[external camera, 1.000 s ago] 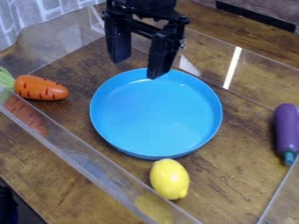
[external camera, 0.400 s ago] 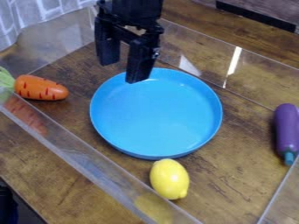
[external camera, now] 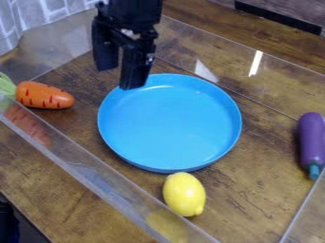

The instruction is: Move the carrot to the right side

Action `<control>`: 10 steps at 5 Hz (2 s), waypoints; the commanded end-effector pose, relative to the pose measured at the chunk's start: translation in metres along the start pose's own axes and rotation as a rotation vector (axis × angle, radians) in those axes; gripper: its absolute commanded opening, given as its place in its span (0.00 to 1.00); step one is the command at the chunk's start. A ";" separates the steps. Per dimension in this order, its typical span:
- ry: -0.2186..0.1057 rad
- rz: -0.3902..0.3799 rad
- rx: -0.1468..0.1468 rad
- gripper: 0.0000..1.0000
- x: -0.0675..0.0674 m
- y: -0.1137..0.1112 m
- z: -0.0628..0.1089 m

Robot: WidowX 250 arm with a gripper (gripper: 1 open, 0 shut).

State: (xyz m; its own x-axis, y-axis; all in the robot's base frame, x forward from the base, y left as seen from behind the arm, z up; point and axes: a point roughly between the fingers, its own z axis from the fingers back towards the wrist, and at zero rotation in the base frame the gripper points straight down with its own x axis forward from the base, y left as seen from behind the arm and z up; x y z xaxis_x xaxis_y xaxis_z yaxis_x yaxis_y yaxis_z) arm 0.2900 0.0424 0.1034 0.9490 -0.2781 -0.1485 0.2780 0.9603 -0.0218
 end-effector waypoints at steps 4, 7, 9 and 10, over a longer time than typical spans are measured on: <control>-0.012 -0.141 0.060 1.00 -0.042 0.068 0.006; 0.034 -0.163 0.105 1.00 -0.062 0.108 -0.021; 0.048 -0.210 0.105 1.00 -0.062 0.137 -0.046; 0.056 -0.258 0.109 1.00 -0.065 0.142 -0.053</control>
State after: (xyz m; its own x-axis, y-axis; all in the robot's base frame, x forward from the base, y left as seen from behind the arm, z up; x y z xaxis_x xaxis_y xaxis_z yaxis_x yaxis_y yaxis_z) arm 0.2557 0.1876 0.0434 0.8207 -0.5235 -0.2291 0.5364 0.8439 -0.0067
